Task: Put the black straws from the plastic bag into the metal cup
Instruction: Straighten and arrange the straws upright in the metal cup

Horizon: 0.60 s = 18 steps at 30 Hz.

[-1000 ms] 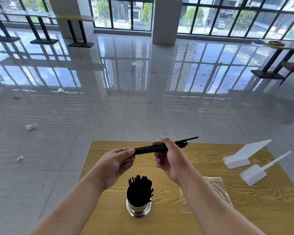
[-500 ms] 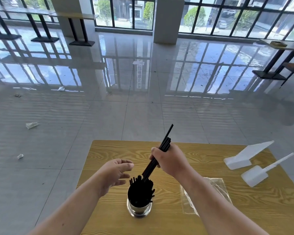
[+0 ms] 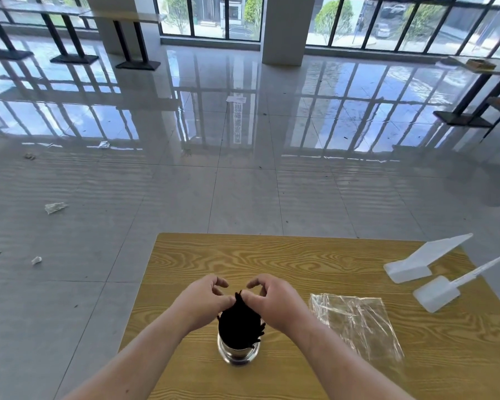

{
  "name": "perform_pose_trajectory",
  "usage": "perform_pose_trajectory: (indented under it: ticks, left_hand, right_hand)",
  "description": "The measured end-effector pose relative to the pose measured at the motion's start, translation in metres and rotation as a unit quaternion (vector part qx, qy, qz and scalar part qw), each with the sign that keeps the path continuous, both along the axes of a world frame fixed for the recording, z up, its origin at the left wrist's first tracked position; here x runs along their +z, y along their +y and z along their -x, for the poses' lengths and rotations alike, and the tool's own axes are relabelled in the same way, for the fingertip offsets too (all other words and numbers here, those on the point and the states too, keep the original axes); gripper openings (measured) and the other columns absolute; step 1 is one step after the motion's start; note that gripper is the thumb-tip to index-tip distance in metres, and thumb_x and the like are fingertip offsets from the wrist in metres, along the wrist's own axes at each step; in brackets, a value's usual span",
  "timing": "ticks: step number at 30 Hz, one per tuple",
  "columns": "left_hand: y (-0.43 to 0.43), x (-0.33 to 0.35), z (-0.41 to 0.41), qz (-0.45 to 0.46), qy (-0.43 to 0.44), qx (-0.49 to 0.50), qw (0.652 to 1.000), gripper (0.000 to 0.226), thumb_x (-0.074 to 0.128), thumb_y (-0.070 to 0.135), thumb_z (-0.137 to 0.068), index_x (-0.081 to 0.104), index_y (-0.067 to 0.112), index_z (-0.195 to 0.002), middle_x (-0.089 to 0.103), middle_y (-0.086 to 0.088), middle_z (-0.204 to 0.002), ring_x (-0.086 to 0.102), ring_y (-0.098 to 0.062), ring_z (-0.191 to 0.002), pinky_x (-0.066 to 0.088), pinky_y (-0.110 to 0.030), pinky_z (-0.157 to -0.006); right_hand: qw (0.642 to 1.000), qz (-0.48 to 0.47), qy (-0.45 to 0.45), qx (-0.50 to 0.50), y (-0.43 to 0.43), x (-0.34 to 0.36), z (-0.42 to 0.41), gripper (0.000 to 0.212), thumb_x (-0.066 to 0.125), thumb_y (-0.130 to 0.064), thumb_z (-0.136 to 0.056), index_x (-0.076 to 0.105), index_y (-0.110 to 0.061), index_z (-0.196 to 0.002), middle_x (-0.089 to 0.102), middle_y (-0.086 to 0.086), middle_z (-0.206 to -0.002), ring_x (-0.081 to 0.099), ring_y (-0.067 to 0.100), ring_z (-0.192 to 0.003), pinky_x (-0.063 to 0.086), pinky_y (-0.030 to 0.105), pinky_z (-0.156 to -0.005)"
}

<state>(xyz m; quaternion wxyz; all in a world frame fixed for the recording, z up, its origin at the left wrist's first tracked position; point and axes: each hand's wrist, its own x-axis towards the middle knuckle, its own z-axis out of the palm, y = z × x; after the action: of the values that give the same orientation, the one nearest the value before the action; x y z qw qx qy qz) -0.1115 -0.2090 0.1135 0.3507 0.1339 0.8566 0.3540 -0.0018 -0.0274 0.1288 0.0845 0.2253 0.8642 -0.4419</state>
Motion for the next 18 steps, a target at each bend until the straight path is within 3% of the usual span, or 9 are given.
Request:
perform_pose_trajectory:
  ticks: [3,8,10,16,18]
  left_hand:
    - [0.001,-0.004,-0.003,0.037,0.033,-0.038,0.998,0.040,0.077,0.048,-0.087,0.061,0.038,-0.123,0.067,0.013,-0.110,0.067,-0.004,-0.097,0.055,-0.027,-0.083]
    - [0.004,-0.006,-0.010,0.045,0.030,-0.055,0.997,0.042,0.075,0.044,-0.089,0.060,0.036,-0.127,0.064,0.014,-0.116,0.066,-0.004,-0.100,0.058,-0.028,-0.087]
    - [0.006,-0.006,-0.013,0.047,0.035,-0.057,0.997,0.042,0.075,0.044,-0.090,0.060,0.036,-0.128,0.064,0.014,-0.117,0.066,-0.003,-0.100,0.057,-0.025,-0.083]
    - [0.008,-0.003,-0.014,0.041,0.048,-0.065,0.996,0.040,0.074,0.046,-0.089,0.060,0.038,-0.126,0.064,0.016,-0.117,0.066,-0.002,-0.099,0.056,-0.023,-0.080]
    - [0.007,-0.002,-0.012,0.033,0.046,-0.063,0.996,0.035,0.074,0.046,-0.089,0.061,0.039,-0.121,0.068,0.016,-0.113,0.068,-0.003,-0.097,0.059,-0.026,-0.084]
  right_hand:
    - [0.999,-0.015,0.004,-0.041,0.012,-0.007,-0.004,0.026,0.065,-0.050,-0.093,0.066,-0.036,-0.114,0.064,-0.009,-0.068,0.058,0.002,-0.054,0.046,0.025,-0.052]
    - [0.994,0.002,-0.109,-0.007,0.014,-0.019,-0.013,0.060,0.067,-0.051,-0.085,0.056,-0.033,-0.141,0.066,-0.010,-0.100,0.064,0.005,-0.081,0.046,0.024,-0.061]
    - [0.992,0.010,-0.124,0.007,0.008,-0.024,-0.014,0.064,0.070,-0.050,-0.083,0.054,-0.033,-0.143,0.068,-0.009,-0.105,0.064,0.006,-0.083,0.046,0.023,-0.063]
    - [0.995,-0.039,-0.088,0.002,-0.001,-0.033,-0.010,0.018,0.069,-0.037,-0.094,0.069,-0.027,-0.108,0.073,-0.007,-0.097,0.070,0.013,-0.087,0.059,0.035,-0.073]
    - [0.996,-0.045,-0.075,0.006,0.000,-0.033,-0.010,0.009,0.069,-0.036,-0.095,0.069,-0.028,-0.098,0.072,-0.008,-0.090,0.067,0.009,-0.080,0.054,0.029,-0.065]
